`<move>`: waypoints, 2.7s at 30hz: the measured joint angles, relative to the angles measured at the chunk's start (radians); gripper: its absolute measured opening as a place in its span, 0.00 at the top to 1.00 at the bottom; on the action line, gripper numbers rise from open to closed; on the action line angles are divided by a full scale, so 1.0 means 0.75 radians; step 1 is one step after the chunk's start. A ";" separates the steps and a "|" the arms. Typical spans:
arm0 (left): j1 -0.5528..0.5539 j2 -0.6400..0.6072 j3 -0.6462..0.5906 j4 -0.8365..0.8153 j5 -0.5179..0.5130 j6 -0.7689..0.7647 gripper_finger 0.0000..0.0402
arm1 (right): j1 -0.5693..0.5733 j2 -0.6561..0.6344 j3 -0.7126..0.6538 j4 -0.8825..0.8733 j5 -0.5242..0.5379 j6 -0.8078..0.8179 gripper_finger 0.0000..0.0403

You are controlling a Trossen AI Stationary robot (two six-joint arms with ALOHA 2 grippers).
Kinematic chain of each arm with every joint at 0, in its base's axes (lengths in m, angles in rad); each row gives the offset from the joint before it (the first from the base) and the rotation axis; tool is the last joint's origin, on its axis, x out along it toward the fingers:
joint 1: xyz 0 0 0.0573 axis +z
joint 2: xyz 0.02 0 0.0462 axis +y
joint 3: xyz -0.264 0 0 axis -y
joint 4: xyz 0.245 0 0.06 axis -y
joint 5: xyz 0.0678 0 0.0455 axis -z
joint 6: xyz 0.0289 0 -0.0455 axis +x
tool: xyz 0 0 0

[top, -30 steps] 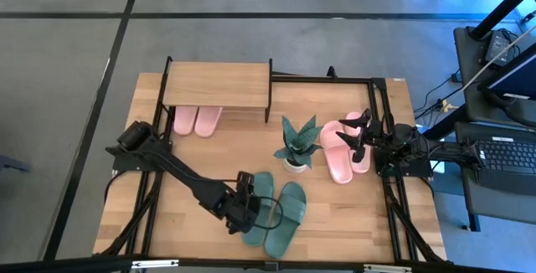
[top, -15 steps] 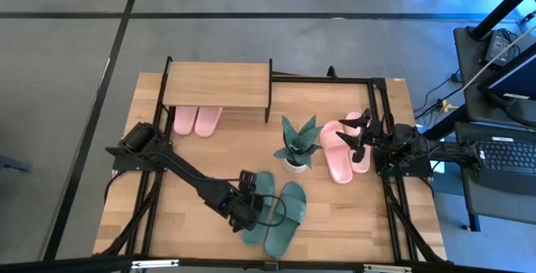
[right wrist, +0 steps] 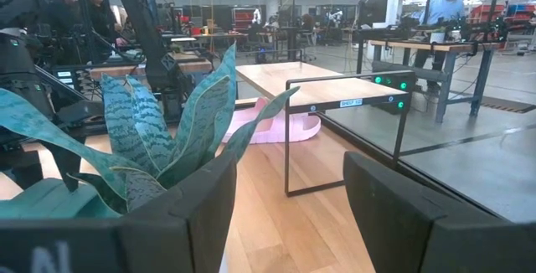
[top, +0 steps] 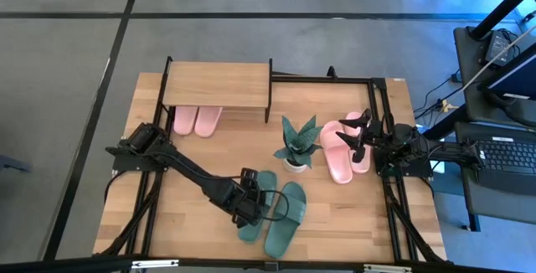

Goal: Pick and place slides into the shelf
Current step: Put the green slipper on the shelf

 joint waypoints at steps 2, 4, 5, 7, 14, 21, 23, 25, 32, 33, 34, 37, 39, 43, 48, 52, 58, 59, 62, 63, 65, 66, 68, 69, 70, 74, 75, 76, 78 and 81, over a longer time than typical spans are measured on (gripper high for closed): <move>0.003 0.000 0.000 0.000 0.001 0.001 0.53 | 0.000 0.000 0.000 0.000 -0.001 0.000 0.45; 0.008 0.000 0.000 0.000 0.003 0.001 0.53 | 0.000 0.000 0.000 0.000 -0.001 0.000 0.45; 0.011 0.000 0.000 0.001 0.005 0.000 0.53 | 0.000 0.000 0.000 0.000 -0.001 -0.001 0.45; 0.014 0.000 0.001 0.001 0.008 -0.001 0.53 | 0.000 0.000 0.000 0.000 -0.001 -0.001 0.45; 0.013 0.000 0.001 -0.001 -0.016 0.001 0.63 | 0.000 0.000 0.000 0.000 -0.001 -0.001 0.45; 0.012 -0.003 0.001 -0.008 -0.034 0.001 0.88 | 0.000 0.000 0.000 0.000 -0.001 -0.006 0.45; 0.012 -0.003 0.002 -0.013 -0.039 0.001 0.95 | 0.000 0.000 0.000 0.000 -0.001 -0.006 0.45; 0.012 -0.003 0.002 -0.025 -0.057 0.000 0.97 | 0.000 0.000 0.000 0.000 -0.001 -0.006 0.45; -0.001 -0.089 0.101 -0.307 -0.133 -0.035 0.98 | 0.000 0.000 0.000 0.000 -0.001 -0.007 0.45; -0.006 -0.116 0.125 -0.370 -0.155 -0.060 0.99 | 0.000 0.000 0.000 0.000 -0.001 -0.007 0.45; -0.009 -0.147 0.147 -0.440 -0.179 -0.088 0.99 | 0.000 0.000 0.000 0.000 -0.001 -0.007 0.45; -0.015 -0.246 0.199 -0.645 -0.267 -0.203 0.99 | 0.000 0.000 0.000 0.000 -0.001 -0.007 0.45; -0.006 -0.319 0.222 -0.769 -0.352 -0.297 0.99 | 0.000 0.000 0.000 0.000 -0.001 -0.007 0.45; 0.046 -0.461 0.232 -0.974 -0.493 -0.420 0.99 | 0.000 0.000 0.000 0.000 -0.001 -0.017 0.45; 0.194 -0.585 0.231 -1.138 -0.570 -0.457 0.99 | 0.000 0.000 0.000 0.000 -0.001 -0.041 0.45; 0.343 -0.650 0.226 -1.128 -0.609 -0.356 0.99 | 0.000 0.000 0.000 -0.001 -0.001 -0.042 0.45; 0.566 -0.678 0.226 -1.127 -0.671 -0.175 0.99 | 0.000 0.000 0.000 0.000 -0.001 -0.046 0.45; 0.600 -0.678 0.226 -1.126 -0.674 -0.131 0.99 | 0.000 0.000 0.000 0.000 -0.001 -0.048 0.45; 0.701 -0.678 0.226 -1.109 -0.673 -0.018 0.99 | 0.000 0.000 0.000 0.000 -0.001 -0.073 0.45; 0.728 -0.678 0.226 -1.096 -0.669 0.008 0.99 | 0.000 0.000 0.000 0.000 -0.001 -0.073 0.45; 0.771 -0.678 0.226 -1.083 -0.661 0.065 0.99 | 0.000 0.000 0.000 0.000 -0.001 -0.073 0.45; 0.786 -0.678 0.226 -1.082 -0.659 0.093 0.99 | 0.000 0.000 0.000 0.000 -0.001 -0.073 0.45; 0.810 -0.678 0.226 -1.073 -0.651 0.142 0.99 | 0.000 0.000 0.000 0.000 -0.001 -0.073 0.45; 0.820 -0.678 0.226 -1.071 -0.650 0.168 0.99 | 0.000 0.000 0.000 0.000 -0.001 -0.073 0.45; 0.831 -0.678 0.226 -1.071 -0.650 0.196 0.99 | 0.000 0.000 0.000 0.000 -0.001 -0.073 0.45; 0.871 -0.681 0.225 -1.070 -0.650 0.294 0.99 | 0.000 0.000 0.000 0.000 -0.001 -0.073 0.45; 0.882 -0.690 0.224 -1.067 -0.648 0.308 0.99 | 0.000 0.000 0.000 0.000 -0.001 -0.073 0.45; 0.896 -0.699 0.224 -1.060 -0.646 0.322 0.99 | 0.000 0.000 0.000 0.000 -0.001 -0.073 0.45; 0.923 -0.718 0.224 -1.038 -0.653 0.354 0.99 | 0.000 0.000 0.000 0.000 -0.001 -0.073 0.45; 0.963 -0.754 0.223 -0.979 -0.652 0.401 0.99 | 0.000 0.000 0.000 0.000 -0.001 -0.072 0.45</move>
